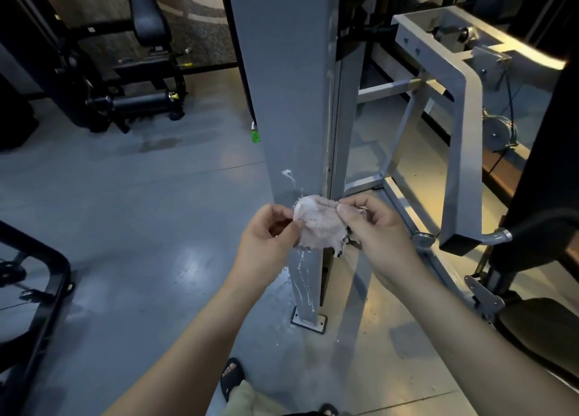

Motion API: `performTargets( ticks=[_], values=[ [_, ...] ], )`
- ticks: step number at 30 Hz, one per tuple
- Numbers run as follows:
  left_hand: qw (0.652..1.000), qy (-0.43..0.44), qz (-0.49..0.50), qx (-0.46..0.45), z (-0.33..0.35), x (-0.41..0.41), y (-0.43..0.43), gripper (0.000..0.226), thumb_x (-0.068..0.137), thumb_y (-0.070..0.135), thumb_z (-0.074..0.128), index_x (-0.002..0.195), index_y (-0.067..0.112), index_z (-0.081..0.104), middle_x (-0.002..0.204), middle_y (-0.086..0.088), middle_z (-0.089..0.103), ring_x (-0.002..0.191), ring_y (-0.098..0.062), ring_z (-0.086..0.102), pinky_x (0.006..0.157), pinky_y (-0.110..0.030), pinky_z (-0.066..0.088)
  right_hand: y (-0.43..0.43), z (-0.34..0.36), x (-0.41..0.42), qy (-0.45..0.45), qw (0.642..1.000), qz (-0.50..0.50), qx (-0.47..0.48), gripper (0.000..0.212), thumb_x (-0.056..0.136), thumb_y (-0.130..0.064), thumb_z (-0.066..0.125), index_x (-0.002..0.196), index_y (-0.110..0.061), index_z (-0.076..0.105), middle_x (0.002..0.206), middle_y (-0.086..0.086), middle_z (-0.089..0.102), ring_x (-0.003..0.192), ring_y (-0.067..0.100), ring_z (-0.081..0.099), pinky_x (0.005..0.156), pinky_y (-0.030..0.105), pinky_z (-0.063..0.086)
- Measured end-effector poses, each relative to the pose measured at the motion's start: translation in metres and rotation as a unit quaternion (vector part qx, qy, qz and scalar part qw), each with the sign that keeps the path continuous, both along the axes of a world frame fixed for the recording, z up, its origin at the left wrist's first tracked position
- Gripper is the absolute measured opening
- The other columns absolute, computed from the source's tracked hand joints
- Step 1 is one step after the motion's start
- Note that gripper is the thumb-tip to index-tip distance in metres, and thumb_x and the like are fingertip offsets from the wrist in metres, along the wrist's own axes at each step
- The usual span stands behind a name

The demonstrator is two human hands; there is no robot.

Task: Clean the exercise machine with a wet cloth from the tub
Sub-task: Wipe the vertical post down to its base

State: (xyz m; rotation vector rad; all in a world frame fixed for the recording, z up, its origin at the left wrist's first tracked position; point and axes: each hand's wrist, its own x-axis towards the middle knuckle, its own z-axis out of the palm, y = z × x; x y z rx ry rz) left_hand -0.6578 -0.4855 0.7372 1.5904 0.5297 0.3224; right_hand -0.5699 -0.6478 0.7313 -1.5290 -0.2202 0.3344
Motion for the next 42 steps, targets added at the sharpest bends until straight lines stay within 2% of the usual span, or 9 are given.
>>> performTargets(
  ticks=[3,10,16,19,23,26,34,39,42],
  values=[
    [0.995,0.001,0.08,0.057,0.004,-0.002,-0.006,0.011,0.094,0.009,0.065,0.092,0.018,0.06,0.087,0.002,0.068,0.08,-0.016,0.063,0.063,-0.016,0.048,0.002,0.0,-0.001,0.009,1.0,0.005,0.017,0.008,0.099,-0.021,0.068,0.094,-0.024,0.073,0.093,0.007,0.074,0.084,0.021,0.069,0.081,0.048,0.058],
    [0.994,-0.051,-0.062,0.068,0.009,-0.005,-0.017,0.036,0.094,0.014,0.074,0.127,0.022,0.062,0.119,0.007,0.071,0.112,-0.015,0.067,0.093,-0.033,0.056,0.013,0.008,-0.01,0.061,0.992,0.071,0.082,0.014,0.102,-0.013,0.061,0.107,-0.009,0.073,0.104,0.022,0.073,0.094,0.028,0.069,0.089,0.045,0.058],
    [0.997,-0.078,-0.003,0.013,0.019,-0.006,-0.019,0.023,0.094,0.0,0.067,0.108,0.019,0.068,0.101,0.001,0.075,0.093,-0.018,0.072,0.082,-0.039,0.062,0.015,0.023,-0.006,-0.07,0.994,0.076,-0.046,0.005,0.097,-0.02,0.07,0.098,-0.019,0.074,0.086,0.001,0.074,0.074,0.014,0.07,0.063,0.028,0.059],
    [0.983,-0.106,0.079,0.126,0.024,-0.002,-0.006,0.022,0.091,0.006,0.068,0.094,0.028,0.064,0.093,0.0,0.069,0.081,-0.012,0.065,0.072,-0.029,0.053,0.019,0.029,-0.002,-0.156,0.979,0.065,-0.111,0.008,0.099,-0.027,0.065,0.092,-0.027,0.071,0.083,-0.008,0.071,0.076,0.006,0.065,0.069,0.023,0.052],
    [0.906,-0.198,0.159,0.338,0.033,0.019,0.016,0.025,0.084,0.003,0.072,0.097,0.021,0.059,0.108,0.01,0.045,0.094,-0.008,0.056,0.082,-0.016,0.047,0.022,0.045,0.015,-0.282,0.942,-0.016,-0.181,0.029,0.101,-0.037,0.059,0.077,-0.02,0.057,0.07,-0.004,0.058,0.07,0.012,0.056,0.064,0.034,0.046],
    [0.849,-0.209,0.113,0.471,0.032,0.048,0.025,0.028,0.084,0.003,0.071,0.109,0.013,0.063,0.118,0.001,0.05,0.107,-0.023,0.057,0.091,-0.028,0.049,0.03,0.059,0.032,-0.353,0.895,-0.065,-0.265,0.051,0.101,-0.049,0.055,0.065,-0.015,0.043,0.057,0.001,0.044,0.058,0.019,0.046,0.052,0.035,0.034],
    [0.824,-0.211,0.091,0.518,-0.03,0.07,0.023,0.031,0.08,-0.003,0.067,0.109,0.009,0.064,0.11,-0.007,0.052,0.097,-0.027,0.054,0.087,-0.033,0.05,0.038,0.061,0.048,-0.384,0.836,-0.074,-0.386,0.059,0.099,-0.061,0.049,0.064,-0.014,0.04,0.056,-0.003,0.041,0.061,0.025,0.044,0.049,0.029,0.019],
    [0.85,-0.185,0.064,0.49,-0.032,0.058,0.021,0.035,0.084,-0.003,0.067,0.109,0.019,0.057,0.108,0.0,0.049,0.095,-0.029,0.056,0.086,-0.036,0.05,0.034,0.06,0.054,-0.324,0.894,-0.062,-0.303,0.045,0.091,-0.062,0.062,0.111,-0.022,0.061,0.105,-0.008,0.062,0.093,0.01,0.054,0.071,0.028,0.038],
    [0.843,-0.215,0.108,0.482,0.001,0.069,0.024,0.028,0.083,-0.007,0.066,0.109,0.006,0.066,0.112,-0.012,0.055,0.102,-0.028,0.055,0.095,-0.023,0.045,0.03,0.062,0.065,-0.289,0.925,0.019,-0.247,0.062,0.093,-0.055,0.066,0.144,-0.024,0.05,0.132,-0.01,0.055,0.114,0.001,0.051,0.088,0.012,0.038]
  ],
)
